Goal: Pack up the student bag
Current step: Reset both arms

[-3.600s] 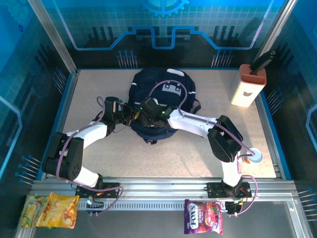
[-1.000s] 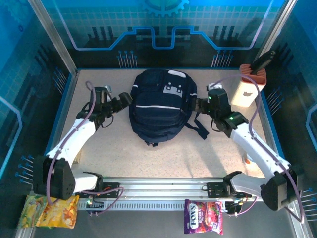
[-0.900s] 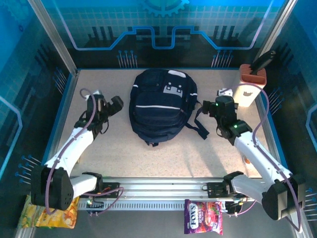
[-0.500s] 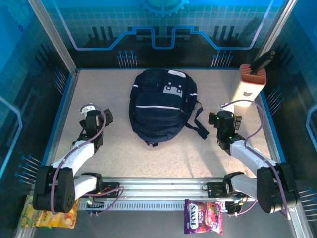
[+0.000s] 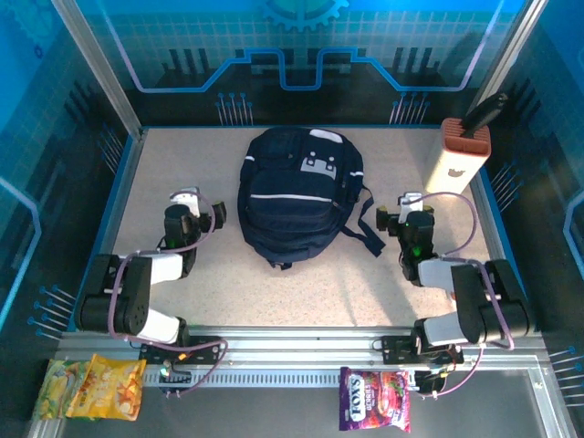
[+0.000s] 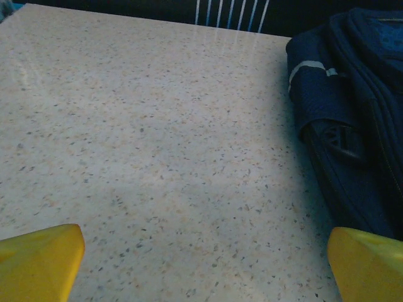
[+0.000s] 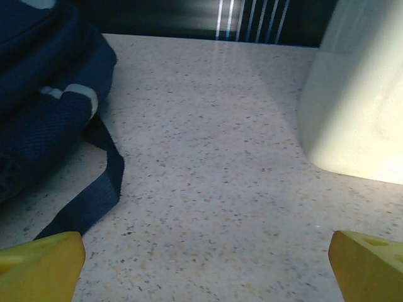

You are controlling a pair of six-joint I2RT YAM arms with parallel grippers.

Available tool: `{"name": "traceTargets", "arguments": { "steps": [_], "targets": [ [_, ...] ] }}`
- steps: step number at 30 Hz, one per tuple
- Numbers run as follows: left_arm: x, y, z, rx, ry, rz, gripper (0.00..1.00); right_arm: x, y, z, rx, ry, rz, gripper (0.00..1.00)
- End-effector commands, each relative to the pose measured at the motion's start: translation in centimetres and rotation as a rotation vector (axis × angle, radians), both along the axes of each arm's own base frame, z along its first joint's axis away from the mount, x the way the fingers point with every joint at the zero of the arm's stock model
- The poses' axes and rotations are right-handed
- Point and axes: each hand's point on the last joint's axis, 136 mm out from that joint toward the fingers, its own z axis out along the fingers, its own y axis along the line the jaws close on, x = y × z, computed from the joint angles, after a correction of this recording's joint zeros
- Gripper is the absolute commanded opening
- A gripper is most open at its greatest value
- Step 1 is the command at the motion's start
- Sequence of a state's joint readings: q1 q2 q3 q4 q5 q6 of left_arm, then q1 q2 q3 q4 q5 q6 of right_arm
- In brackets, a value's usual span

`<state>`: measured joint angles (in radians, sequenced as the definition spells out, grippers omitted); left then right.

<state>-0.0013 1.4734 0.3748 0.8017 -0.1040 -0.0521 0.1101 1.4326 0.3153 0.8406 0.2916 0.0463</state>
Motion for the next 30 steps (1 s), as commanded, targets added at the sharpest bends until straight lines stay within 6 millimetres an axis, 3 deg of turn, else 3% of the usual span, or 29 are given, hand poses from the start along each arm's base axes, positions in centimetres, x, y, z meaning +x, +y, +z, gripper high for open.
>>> {"name": "traceTargets", "arguments": {
  "steps": [1,10,30],
  "targets": [
    [0.6,-0.1,0.9,0.015,-0.076,-0.034,0.99,1.2,0.3,1.3,0.000,-0.103,0.036,1.00],
    [1.1,-0.1,0.1,0.022,-0.050,-0.030,0.99,2.3,0.3,0.5,-0.001,-0.038,0.027,1.00],
    [1.2,-0.9,0.0,0.023,-0.041,-0.072,0.99,2.3,0.2,0.5,-0.004,-0.045,0.027,1.00]
  ]
}}
